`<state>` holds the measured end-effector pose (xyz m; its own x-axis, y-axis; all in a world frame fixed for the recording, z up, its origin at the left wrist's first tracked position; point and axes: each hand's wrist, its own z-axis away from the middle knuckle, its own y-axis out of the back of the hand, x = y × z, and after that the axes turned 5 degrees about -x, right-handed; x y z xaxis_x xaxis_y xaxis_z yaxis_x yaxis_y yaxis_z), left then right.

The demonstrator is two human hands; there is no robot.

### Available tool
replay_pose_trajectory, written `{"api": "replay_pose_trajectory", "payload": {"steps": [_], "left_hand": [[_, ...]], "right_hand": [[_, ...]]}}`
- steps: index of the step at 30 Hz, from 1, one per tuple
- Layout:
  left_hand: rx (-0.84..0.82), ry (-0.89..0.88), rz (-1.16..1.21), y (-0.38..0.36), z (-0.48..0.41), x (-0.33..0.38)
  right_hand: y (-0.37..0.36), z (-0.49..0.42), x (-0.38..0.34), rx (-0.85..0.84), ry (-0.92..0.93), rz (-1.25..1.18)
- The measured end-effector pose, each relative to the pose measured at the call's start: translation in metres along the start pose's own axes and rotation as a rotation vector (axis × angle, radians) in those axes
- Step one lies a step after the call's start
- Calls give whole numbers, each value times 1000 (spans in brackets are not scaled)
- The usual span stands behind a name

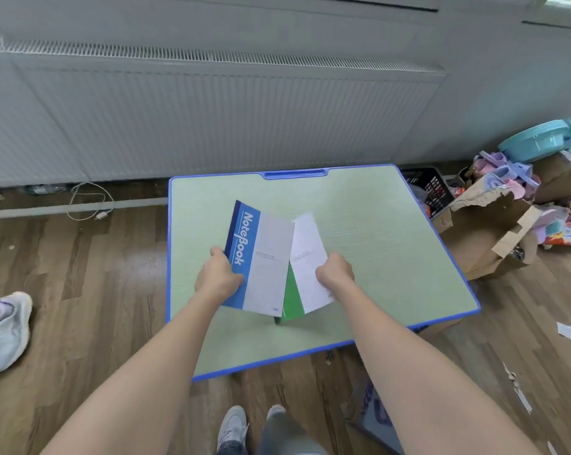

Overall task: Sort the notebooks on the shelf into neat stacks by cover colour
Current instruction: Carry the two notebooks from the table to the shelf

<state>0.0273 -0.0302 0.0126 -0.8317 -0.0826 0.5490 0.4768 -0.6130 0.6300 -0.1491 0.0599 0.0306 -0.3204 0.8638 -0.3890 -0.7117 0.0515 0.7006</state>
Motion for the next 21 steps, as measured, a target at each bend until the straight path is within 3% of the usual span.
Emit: {"api": "replay_pose_trajectory", "payload": {"steps": [7,21], "left_hand": [[225,31,194,27,26,-15],[740,406,584,-23,170,-64]], "right_hand": [[16,-15,-46,-22,298,117],[-30,51,-69,-390,850,367]]}}
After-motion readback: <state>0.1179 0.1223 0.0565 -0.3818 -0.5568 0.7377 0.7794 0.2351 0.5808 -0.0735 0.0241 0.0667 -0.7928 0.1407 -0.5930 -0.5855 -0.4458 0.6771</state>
